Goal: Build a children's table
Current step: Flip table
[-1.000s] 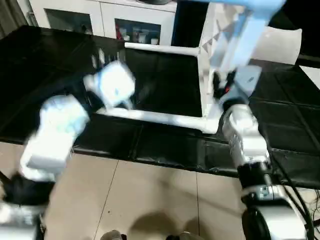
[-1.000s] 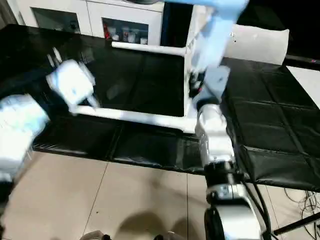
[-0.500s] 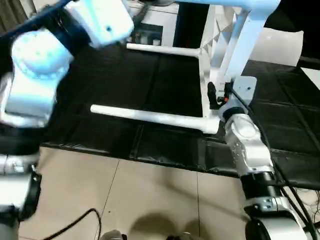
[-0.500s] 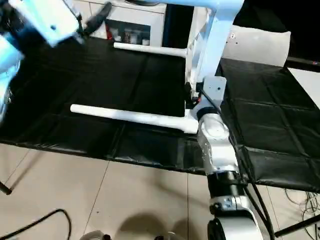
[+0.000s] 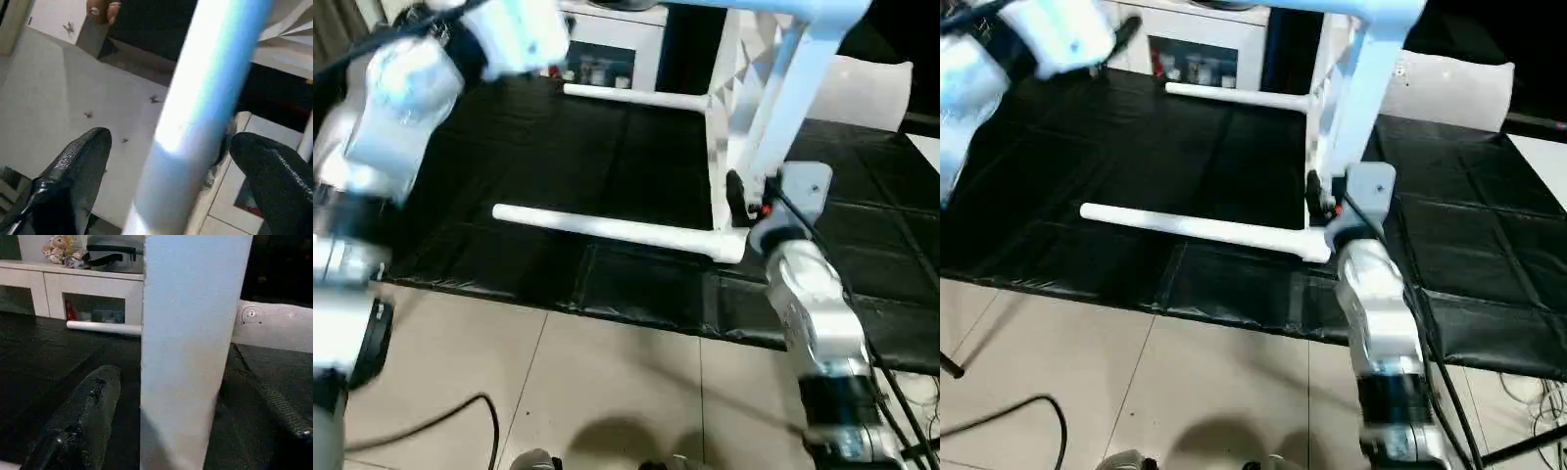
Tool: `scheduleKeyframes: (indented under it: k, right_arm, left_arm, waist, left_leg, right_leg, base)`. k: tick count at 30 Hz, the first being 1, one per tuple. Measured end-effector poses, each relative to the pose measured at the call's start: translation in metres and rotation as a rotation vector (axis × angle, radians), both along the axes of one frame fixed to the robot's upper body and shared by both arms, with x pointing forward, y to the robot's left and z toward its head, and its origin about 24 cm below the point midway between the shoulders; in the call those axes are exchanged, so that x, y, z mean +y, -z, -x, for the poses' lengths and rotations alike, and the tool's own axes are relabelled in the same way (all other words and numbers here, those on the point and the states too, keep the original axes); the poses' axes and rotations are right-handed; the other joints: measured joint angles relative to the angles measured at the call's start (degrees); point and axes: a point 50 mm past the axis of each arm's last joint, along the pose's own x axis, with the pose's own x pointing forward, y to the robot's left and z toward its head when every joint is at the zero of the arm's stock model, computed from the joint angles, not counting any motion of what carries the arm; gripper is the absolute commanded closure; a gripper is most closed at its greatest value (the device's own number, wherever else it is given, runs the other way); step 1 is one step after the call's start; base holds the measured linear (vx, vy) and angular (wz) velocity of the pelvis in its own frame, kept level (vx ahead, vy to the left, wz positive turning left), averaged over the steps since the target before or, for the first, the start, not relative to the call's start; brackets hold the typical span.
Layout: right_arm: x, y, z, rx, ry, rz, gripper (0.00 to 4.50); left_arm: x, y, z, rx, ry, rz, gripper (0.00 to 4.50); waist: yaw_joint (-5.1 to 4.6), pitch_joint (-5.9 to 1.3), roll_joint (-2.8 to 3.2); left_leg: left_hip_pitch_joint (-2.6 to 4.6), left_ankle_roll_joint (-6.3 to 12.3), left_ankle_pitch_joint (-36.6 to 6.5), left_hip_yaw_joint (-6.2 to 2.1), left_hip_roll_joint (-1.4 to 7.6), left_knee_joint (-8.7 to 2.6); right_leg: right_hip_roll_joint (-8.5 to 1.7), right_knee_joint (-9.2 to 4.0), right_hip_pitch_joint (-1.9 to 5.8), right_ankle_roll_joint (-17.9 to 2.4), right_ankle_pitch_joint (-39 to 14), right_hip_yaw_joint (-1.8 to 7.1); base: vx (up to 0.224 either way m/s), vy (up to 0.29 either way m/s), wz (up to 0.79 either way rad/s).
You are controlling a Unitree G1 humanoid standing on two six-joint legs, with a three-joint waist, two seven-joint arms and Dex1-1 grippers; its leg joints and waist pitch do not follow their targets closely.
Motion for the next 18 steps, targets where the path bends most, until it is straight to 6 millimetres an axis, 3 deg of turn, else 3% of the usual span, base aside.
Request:
scheduleKeyframes:
  k: [5,10,18]
  right_arm:
    - [-0.001,-0.006,0.011,-0.027,-0.041,0.018,0.96]
    - [0.007,-0.016,0.028,-0.09,-0.167,0.025,0.96]
    - [0.01,-0.022,0.04,-0.12,-0.266,0.014,0.96]
  left_arm:
    - [-0.003,0.009,-0.011,0.037,0.002,0.005,0.63]
    - [-0.005,0.003,-0.016,0.024,-0.004,0.021,1.08]
    - [-0.001,0.005,-0.021,0.038,-0.02,0.038,1.73]
  waist:
    - [0.28,0.01,-0.02]
    - [0.72,0.02,-0.03]
    - [1.48,0.02,-0.04]
  left_leg:
    - [-0.02,0.01,0.0,-0.03,0.0,0.0]
    - [-0.01,0.03,-0.01,-0.04,0.0,-0.03]
    - [0.04,0.03,-0.01,-0.07,0.0,-0.03]
  right_leg:
    - [0.0,-0.02,0.0,0.0,0.0,-0.02]
    - [0.0,-0.06,0.01,0.02,-0.02,-0.03]
    - [0.0,-0.16,0.1,0.03,-0.02,-0.07]
  base:
    - [0.0,0.0,0.0]
    - [0.0,0.0,0.0]
    - [0.0,0.0,0.0]
